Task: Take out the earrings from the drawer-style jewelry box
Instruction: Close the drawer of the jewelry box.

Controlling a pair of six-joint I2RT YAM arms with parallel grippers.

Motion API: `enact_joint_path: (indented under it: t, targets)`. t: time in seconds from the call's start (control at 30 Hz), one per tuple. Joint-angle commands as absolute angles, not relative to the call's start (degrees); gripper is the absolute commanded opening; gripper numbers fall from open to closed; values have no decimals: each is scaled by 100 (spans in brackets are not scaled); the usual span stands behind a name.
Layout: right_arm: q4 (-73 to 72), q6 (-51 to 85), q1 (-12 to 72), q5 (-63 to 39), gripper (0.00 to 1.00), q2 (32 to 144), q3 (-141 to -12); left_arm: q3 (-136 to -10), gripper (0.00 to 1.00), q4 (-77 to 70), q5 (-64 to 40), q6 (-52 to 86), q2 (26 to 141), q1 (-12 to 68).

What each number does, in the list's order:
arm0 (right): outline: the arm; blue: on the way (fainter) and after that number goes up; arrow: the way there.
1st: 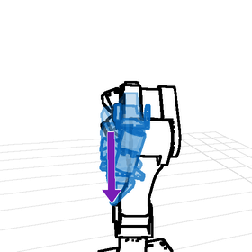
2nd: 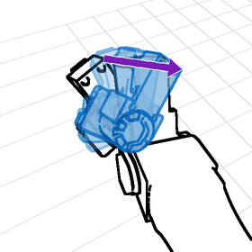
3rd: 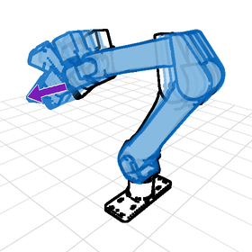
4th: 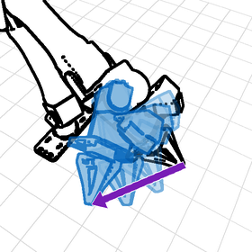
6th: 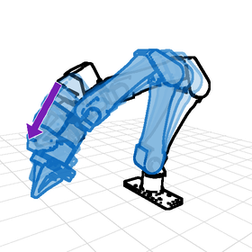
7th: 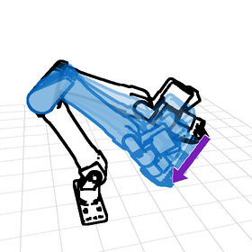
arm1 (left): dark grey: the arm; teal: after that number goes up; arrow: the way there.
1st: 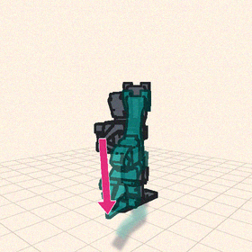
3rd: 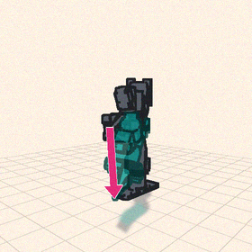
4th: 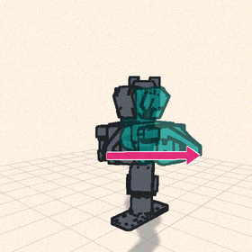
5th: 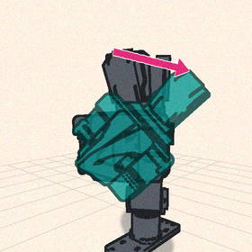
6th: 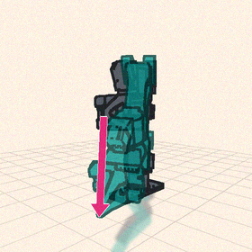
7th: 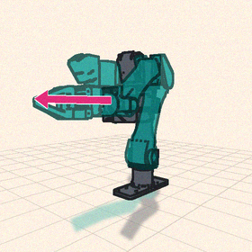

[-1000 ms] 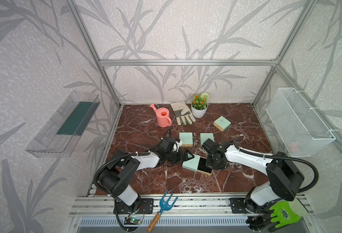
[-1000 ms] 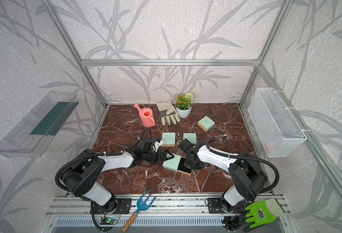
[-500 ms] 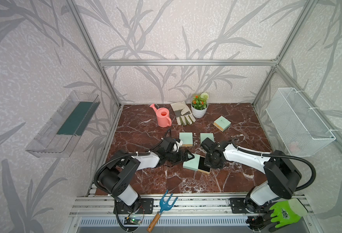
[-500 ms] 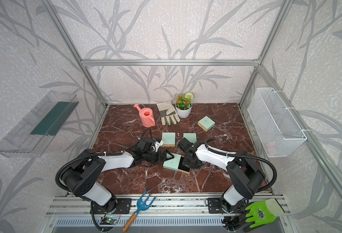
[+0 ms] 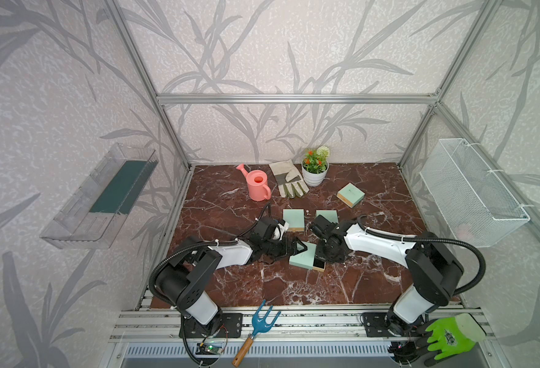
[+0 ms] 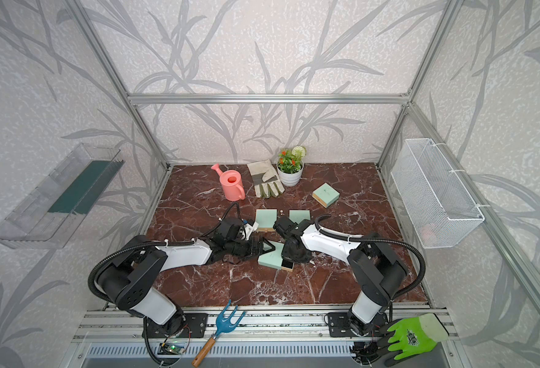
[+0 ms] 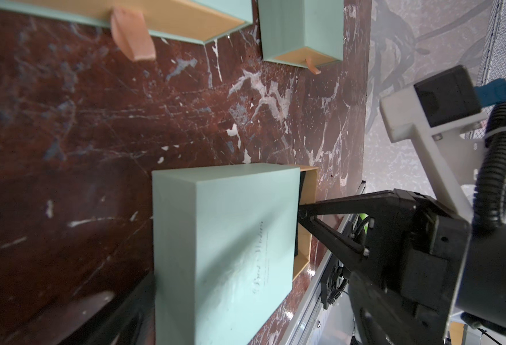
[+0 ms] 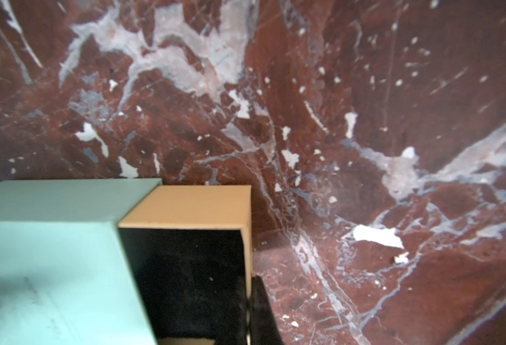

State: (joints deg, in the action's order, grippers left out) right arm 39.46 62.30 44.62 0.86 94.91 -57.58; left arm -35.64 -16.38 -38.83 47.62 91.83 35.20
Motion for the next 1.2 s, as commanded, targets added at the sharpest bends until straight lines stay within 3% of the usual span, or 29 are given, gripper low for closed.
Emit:
enact_joint_path:
  t: [0.0, 0.13, 0.3, 0.43, 0.5, 0.63, 0.7, 1.17]
  targets:
    - [3602, 6176, 4513, 31, 6, 9516, -5906, -3699, 99, -1751, -3977, 4799, 9223, 3597]
    - [3735, 5991, 4491, 103, 15, 9301, -5880, -3639, 99, -1590, -3776, 4756, 9026, 3573]
    - [4172, 5729, 4464, 57, 49, 8866, -5819, -3562, 99, -1545, -3626, 4830, 8812, 3462]
    - [4571, 5551, 4450, 52, 56, 8443, -5735, -3577, 99, -1543, -3582, 4866, 8789, 3411]
    - [4466, 5532, 4431, 203, 52, 8153, -5431, -3575, 99, -1615, -3629, 4906, 8844, 3400]
    - [3524, 5575, 4140, -240, 9, 7875, -4510, -3662, 99, -1792, -3862, 4905, 9046, 3396]
    - [3419, 5657, 4140, -176, 0, 7968, -4428, -3734, 99, -1764, -3984, 4854, 9106, 3416]
    - [2388, 5616, 4149, -668, 0, 9067, -4892, -4149, 99, -1703, -3944, 4799, 9514, 3735]
